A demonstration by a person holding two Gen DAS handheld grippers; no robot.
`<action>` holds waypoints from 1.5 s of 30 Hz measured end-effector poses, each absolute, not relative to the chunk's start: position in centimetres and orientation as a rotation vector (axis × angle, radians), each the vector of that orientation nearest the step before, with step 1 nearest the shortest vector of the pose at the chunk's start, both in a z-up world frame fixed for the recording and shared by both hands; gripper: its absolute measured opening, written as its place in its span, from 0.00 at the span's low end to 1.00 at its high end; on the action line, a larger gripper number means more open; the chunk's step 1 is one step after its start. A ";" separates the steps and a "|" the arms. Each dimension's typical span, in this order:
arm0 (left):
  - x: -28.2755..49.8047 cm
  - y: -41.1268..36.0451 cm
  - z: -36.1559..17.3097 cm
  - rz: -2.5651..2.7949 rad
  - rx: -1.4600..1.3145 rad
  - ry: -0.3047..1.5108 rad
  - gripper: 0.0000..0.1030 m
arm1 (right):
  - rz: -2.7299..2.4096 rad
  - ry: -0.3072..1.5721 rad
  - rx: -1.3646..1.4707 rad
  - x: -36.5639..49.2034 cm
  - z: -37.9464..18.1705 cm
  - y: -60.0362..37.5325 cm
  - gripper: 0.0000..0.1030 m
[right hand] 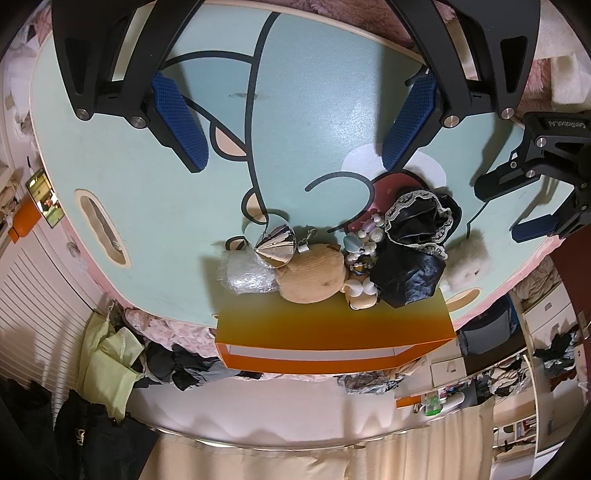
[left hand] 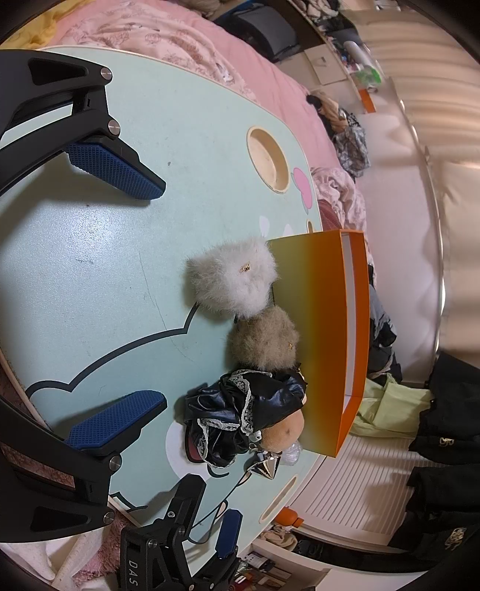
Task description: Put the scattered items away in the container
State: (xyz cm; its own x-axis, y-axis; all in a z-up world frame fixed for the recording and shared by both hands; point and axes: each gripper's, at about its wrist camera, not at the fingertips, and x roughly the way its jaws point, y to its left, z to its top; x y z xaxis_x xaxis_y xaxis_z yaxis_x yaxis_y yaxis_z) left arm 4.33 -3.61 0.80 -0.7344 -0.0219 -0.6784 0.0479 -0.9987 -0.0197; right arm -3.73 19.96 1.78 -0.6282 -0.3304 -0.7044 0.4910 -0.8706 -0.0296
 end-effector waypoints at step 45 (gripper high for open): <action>1.0 -6.4 3.6 -2.981 1.171 0.177 0.27 | -2.512 0.176 0.962 -7.7 4.3 21.7 0.87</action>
State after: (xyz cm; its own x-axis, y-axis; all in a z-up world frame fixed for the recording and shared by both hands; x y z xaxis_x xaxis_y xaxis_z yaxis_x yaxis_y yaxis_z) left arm 1.02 -6.40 3.56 -0.7314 0.1014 -0.6743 -0.0209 -0.9918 -0.1264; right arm -7.69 21.75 4.34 -0.6599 -0.3575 -0.6609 0.4462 -0.8941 0.0381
